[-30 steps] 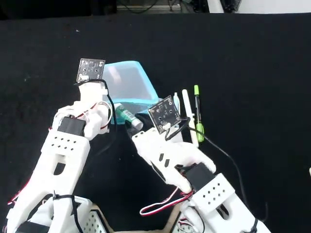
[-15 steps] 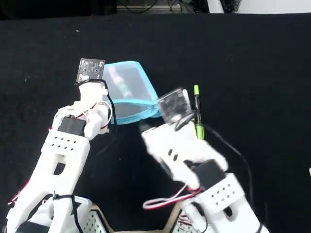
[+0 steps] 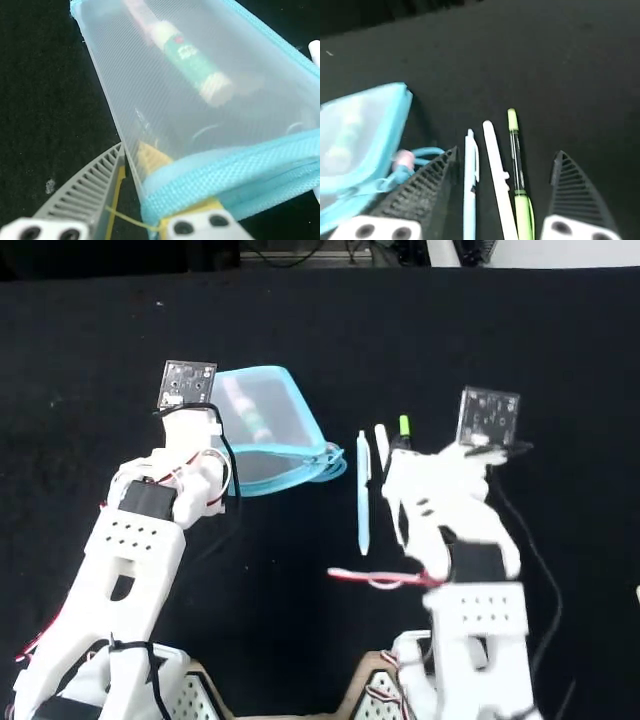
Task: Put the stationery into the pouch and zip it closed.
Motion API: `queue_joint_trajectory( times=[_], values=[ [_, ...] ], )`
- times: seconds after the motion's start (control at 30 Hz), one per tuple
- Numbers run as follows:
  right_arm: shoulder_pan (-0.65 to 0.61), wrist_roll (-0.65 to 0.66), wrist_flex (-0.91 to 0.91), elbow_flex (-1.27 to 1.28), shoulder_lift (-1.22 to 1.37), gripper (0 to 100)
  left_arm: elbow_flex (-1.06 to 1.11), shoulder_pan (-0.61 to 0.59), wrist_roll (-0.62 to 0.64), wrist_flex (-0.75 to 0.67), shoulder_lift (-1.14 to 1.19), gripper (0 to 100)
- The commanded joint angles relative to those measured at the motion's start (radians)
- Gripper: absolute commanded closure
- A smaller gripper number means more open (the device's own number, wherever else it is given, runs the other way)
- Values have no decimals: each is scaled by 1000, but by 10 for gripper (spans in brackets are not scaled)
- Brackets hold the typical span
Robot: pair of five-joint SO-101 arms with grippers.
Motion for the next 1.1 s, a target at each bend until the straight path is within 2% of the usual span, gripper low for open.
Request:
queue_joint_trajectory(
  times=[0.0,0.2,0.37,0.5,0.73,0.87,1.07],
  values=[
    [78,-9,-46,-134,255,723,58,8,3,3,18,970],
    [127,-8,-37,-354,676,723,54,-2,3,3,15,970],
    [123,-2,0,-538,952,723,21,-114,11,11,15,970],
    [121,-2,109,-688,1110,721,-1,-199,12,8,15,970],
    [74,11,233,-848,1277,723,-15,-223,12,11,15,970],
    [37,78,245,-857,1287,723,-15,-245,31,11,15,970],
    [-14,92,245,-857,1288,723,-21,-309,95,11,15,970]
  ],
)
